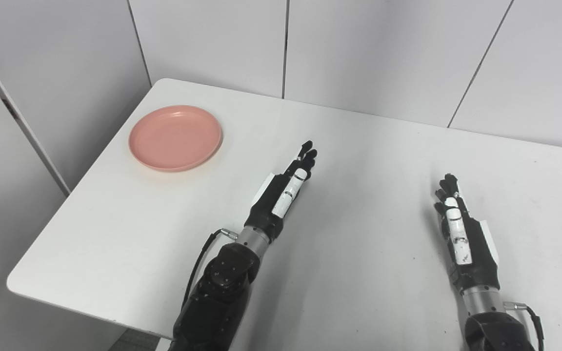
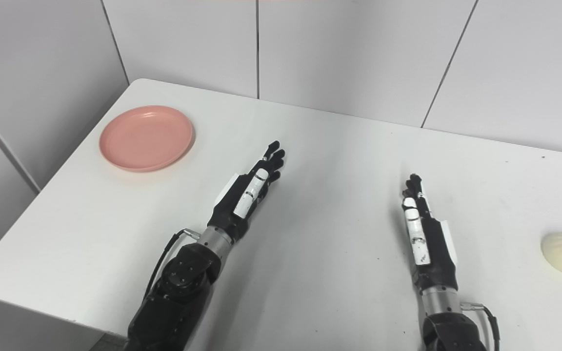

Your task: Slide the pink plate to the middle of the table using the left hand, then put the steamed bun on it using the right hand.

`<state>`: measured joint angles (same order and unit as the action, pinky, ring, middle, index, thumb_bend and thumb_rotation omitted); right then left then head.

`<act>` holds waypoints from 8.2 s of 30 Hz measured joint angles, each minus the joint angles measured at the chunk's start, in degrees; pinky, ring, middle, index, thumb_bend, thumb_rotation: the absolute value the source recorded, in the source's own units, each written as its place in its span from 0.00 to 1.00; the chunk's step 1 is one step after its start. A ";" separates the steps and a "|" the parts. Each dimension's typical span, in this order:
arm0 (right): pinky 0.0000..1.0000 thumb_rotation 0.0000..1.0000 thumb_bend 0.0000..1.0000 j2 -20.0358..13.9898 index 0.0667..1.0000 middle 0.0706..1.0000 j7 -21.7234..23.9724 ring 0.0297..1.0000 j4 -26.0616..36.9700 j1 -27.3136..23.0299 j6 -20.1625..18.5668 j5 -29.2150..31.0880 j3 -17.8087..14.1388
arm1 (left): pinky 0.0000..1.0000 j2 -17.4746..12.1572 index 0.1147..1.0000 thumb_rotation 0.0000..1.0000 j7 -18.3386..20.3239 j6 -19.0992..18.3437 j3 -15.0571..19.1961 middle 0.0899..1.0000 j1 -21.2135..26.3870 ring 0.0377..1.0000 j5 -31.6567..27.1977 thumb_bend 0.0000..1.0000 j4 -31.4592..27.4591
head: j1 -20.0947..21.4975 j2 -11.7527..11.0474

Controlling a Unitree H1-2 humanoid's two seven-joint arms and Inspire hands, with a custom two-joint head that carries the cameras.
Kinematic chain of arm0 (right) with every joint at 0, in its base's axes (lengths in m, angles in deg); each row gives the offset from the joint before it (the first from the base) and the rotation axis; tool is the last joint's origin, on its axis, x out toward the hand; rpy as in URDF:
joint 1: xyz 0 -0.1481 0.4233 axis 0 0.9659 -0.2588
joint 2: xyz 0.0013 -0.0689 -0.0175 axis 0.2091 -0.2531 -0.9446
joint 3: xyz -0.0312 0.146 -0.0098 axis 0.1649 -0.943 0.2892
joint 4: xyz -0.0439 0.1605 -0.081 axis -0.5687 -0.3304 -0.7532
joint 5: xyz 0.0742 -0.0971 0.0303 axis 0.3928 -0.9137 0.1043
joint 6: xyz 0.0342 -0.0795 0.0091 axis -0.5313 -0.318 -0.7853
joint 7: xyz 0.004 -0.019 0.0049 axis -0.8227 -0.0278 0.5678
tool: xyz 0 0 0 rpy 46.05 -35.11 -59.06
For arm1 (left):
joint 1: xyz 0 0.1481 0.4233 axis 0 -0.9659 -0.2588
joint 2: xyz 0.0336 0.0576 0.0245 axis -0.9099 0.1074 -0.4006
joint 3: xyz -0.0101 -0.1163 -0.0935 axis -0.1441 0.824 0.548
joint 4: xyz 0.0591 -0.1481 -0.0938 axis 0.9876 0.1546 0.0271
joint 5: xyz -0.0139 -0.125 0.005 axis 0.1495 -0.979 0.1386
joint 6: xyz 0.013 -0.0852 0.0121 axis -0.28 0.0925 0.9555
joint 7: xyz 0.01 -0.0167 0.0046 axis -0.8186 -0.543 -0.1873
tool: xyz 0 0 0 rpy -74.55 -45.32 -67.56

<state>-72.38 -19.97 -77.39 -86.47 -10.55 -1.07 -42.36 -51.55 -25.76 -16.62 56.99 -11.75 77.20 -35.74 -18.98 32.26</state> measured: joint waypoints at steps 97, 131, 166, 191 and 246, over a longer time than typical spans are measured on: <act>1.00 1.00 0.13 -3.53 1.00 1.00 3.74 1.00 -2.72 -2.14 2.70 5.42 -1.90 | 1.00 -15.11 1.00 1.00 -15.62 4.17 34.84 1.00 5.94 1.00 -19.99 0.61 -7.13 | -7.03 -0.35; 1.00 1.00 0.12 -3.51 1.00 1.00 3.47 1.00 -2.03 -1.87 2.70 4.74 -1.83 | 1.00 -16.31 0.99 1.00 -15.54 3.66 31.79 0.98 6.72 1.00 -21.83 0.57 3.88 | -6.33 0.09; 1.00 1.00 0.12 -3.41 1.00 1.00 3.36 1.00 -1.41 -1.37 2.61 4.04 -1.92 | 1.00 -16.93 1.00 1.00 -14.79 4.27 31.01 0.99 10.31 1.00 -21.84 0.54 16.32 | -6.06 0.00; 1.00 1.00 0.13 -3.26 1.00 1.00 2.84 1.00 -1.20 -1.23 2.49 3.21 -1.88 | 1.00 -14.91 0.99 1.00 -10.55 5.38 24.15 0.98 14.55 1.00 -19.26 0.52 21.94 | -4.75 0.26; 1.00 1.00 0.19 1.44 1.00 1.00 -1.39 1.00 2.02 0.33 -1.39 -3.71 0.35 | 0.98 -10.00 0.96 1.00 -3.09 -3.39 9.34 0.95 10.20 0.95 -11.88 0.59 9.83 | 14.23 6.41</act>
<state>-70.93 -21.36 -75.37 -86.14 -11.95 -4.78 -42.02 -61.55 -28.85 -20.01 66.32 -1.54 65.33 -25.91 -4.75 38.67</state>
